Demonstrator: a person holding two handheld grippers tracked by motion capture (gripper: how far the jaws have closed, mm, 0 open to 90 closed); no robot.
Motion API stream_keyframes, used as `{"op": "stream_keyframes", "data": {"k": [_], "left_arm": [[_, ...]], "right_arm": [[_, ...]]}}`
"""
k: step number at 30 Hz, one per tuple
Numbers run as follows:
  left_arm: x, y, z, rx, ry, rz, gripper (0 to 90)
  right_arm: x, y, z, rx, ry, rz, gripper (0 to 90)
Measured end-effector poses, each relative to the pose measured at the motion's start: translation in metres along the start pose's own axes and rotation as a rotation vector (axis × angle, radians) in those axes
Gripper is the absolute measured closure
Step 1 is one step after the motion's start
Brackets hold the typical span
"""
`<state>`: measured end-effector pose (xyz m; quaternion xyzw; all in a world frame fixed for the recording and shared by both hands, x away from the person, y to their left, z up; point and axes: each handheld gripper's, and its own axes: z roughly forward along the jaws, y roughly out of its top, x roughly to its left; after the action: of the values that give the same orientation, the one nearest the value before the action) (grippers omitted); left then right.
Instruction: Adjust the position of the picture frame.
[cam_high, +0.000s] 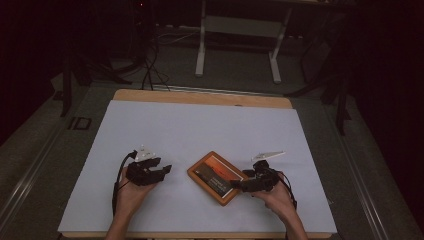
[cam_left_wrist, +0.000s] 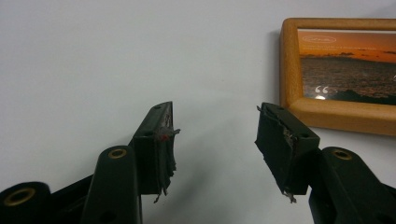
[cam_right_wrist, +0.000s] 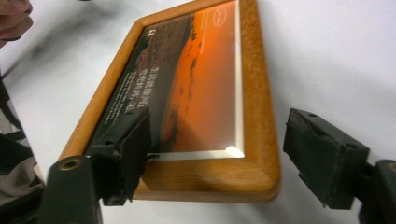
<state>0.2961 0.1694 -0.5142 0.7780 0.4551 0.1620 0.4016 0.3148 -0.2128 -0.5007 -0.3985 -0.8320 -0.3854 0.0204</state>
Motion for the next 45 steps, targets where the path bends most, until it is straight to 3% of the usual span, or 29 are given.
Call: {"op": "stream_keyframes", "data": {"k": [15, 22, 27, 34, 44, 45], "left_arm": [[-0.003, -0.001, 0.003, 0.014, 0.009, 0.014, 46.6], [-0.004, -0.001, 0.004, 0.022, 0.012, 0.025, 46.6], [-0.003, -0.001, 0.005, 0.024, 0.013, 0.027, 46.6], [-0.005, 0.0, 0.006, 0.024, 0.012, 0.038, 46.4], [-0.001, 0.0, 0.002, 0.018, 0.012, 0.027, 46.4], [0.0, 0.0, 0.002, 0.019, 0.013, 0.028, 46.4]], "right_arm": [[0.004, -0.004, 0.003, 0.028, 0.033, 0.049, 18.3], [0.012, -0.003, 0.004, 0.049, 0.018, 0.019, 17.8], [0.015, -0.003, 0.0, 0.041, 0.004, 0.002, 25.4], [0.016, -0.001, -0.007, 0.009, 0.014, -0.006, 44.6], [0.017, 0.003, -0.01, -0.018, 0.047, 0.001, 56.3], [0.023, 0.007, -0.009, -0.018, 0.04, -0.033, 59.6]]}}
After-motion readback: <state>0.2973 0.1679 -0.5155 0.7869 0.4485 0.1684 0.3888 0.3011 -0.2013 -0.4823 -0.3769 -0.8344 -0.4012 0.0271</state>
